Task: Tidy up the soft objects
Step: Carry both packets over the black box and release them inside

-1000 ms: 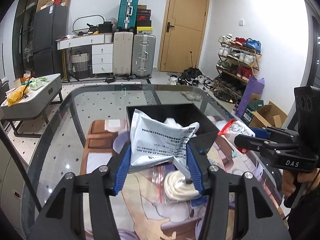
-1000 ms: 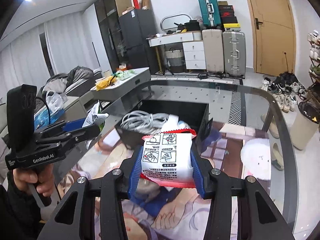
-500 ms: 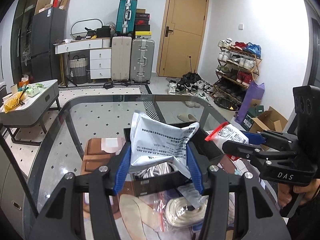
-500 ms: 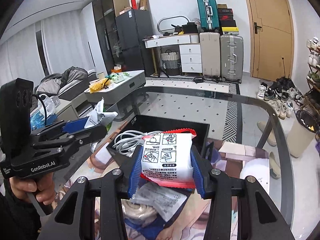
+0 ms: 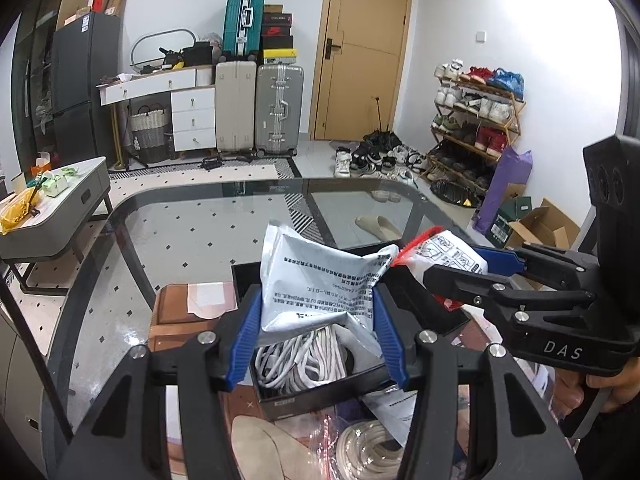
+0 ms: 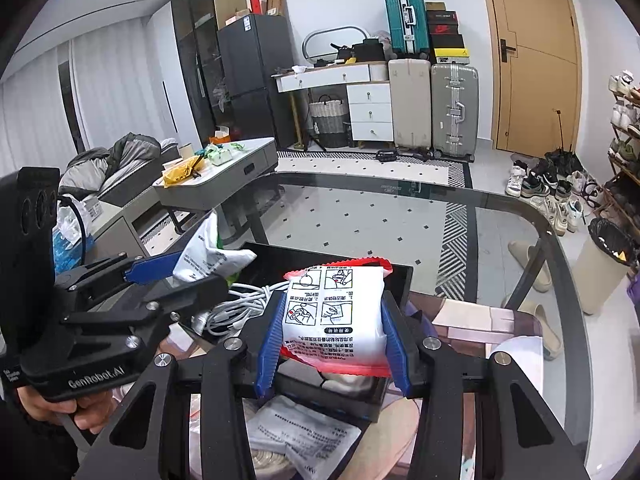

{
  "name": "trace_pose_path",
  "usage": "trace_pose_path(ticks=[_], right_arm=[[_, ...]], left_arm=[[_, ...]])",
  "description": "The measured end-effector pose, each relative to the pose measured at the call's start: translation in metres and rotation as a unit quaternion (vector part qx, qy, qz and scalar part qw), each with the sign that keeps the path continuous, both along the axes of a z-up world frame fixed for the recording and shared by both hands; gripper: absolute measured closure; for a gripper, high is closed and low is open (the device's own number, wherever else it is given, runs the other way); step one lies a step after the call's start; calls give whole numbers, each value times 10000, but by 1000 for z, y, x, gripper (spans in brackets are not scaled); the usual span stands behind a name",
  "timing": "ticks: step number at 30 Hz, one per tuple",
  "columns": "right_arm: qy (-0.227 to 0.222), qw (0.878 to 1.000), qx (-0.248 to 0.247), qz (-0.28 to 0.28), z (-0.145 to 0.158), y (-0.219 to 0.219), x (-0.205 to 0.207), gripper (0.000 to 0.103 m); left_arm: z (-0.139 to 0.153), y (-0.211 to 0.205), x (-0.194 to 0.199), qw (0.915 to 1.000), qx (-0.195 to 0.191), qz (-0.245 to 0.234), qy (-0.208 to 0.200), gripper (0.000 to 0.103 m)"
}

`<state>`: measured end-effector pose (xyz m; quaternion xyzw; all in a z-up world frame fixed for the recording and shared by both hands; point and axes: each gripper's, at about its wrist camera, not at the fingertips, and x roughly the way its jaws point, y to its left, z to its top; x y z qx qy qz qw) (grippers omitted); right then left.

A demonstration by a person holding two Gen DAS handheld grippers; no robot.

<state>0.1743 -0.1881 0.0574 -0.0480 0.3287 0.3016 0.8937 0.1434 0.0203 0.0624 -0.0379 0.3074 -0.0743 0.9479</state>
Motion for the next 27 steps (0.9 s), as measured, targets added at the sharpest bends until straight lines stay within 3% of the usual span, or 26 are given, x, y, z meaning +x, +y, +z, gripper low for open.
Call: trace_pose_path(ticks=[6, 14, 25, 27], right_arm=[[53, 9998, -196, 53, -12, 9, 13, 57], [-83, 9963, -838, 163, -31, 27, 23, 57], [-88, 9929, -1155, 267, -48, 40, 43, 57], [-89, 9926, -1173, 305, -51, 40, 45, 53]], left_arm=[[-11, -1, 12, 9999, -36, 23, 160, 50], [-20, -5, 25, 9995, -43, 46, 304, 50], [-23, -8, 29, 9995, 78, 46, 298, 50], [-23, -9, 30, 9995, 68, 39, 300, 50]])
